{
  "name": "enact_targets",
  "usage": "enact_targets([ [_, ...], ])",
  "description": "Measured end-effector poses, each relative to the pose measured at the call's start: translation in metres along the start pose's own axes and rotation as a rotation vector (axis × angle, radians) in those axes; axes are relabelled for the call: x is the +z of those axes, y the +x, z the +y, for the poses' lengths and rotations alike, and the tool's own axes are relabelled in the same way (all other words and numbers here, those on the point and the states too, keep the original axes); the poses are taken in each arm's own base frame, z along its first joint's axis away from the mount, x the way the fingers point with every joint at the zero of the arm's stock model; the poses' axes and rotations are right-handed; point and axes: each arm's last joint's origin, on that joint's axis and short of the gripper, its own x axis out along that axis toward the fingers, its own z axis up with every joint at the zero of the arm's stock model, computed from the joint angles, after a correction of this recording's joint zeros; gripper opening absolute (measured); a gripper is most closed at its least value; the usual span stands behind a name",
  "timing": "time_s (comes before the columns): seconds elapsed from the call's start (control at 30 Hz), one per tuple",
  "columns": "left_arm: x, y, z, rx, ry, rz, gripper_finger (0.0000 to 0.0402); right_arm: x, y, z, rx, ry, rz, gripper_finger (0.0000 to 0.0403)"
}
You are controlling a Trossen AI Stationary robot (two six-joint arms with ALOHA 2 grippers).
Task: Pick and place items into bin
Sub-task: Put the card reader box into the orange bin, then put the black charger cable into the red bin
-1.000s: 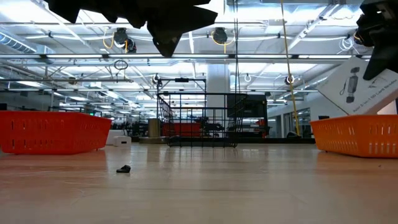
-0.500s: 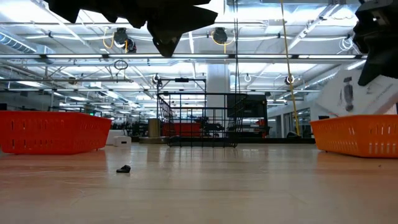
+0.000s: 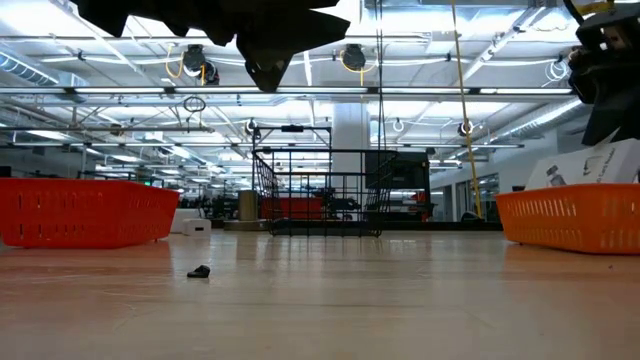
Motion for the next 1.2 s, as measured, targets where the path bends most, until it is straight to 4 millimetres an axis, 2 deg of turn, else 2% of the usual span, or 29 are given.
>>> enact_targets([
  [0.23, 0.000, 0.000, 0.000, 0.001, -0.003, 0.005, 0.0136, 0.003, -0.009, -0.001, 0.070, -0.026, 0.051, 0.0124],
  [0.47, -0.005, 0.000, 0.005, 0.038, -0.013, 0.057, 0.0136, 0.006, -0.017, 0.001, 0.165, -0.147, 0.119, 0.0125],
  [0.53, -0.006, 0.000, 0.005, 0.038, -0.027, 0.062, 0.0136, 0.005, -0.019, 0.010, 0.257, -0.179, 0.096, 0.0125],
  [0.67, -0.008, 0.000, 0.005, 0.004, -0.048, 0.094, 0.0136, 0.001, -0.019, 0.041, 0.533, -0.326, -0.053, 0.0125],
  [0.8, -0.010, 0.000, 0.004, -0.019, -0.076, 0.115, 0.0136, -0.009, -0.007, 0.058, 0.729, -0.568, -0.217, 0.0125],
  [0.97, -0.012, -0.001, 0.001, -0.031, -0.163, 0.131, 0.0136, -0.024, 0.021, 0.057, 0.879, -0.756, -0.303, 0.0125],
  [1.1, -0.013, -0.001, -0.009, -0.060, -0.173, 0.133, 0.0136, -0.035, 0.036, 0.059, 1.053, -0.889, -0.355, 0.0125],
  [1.2, -0.014, -0.002, -0.018, -0.084, -0.165, 0.136, 0.0136, -0.042, 0.047, 0.060, 1.075, -0.937, -0.402, 0.0125],
])
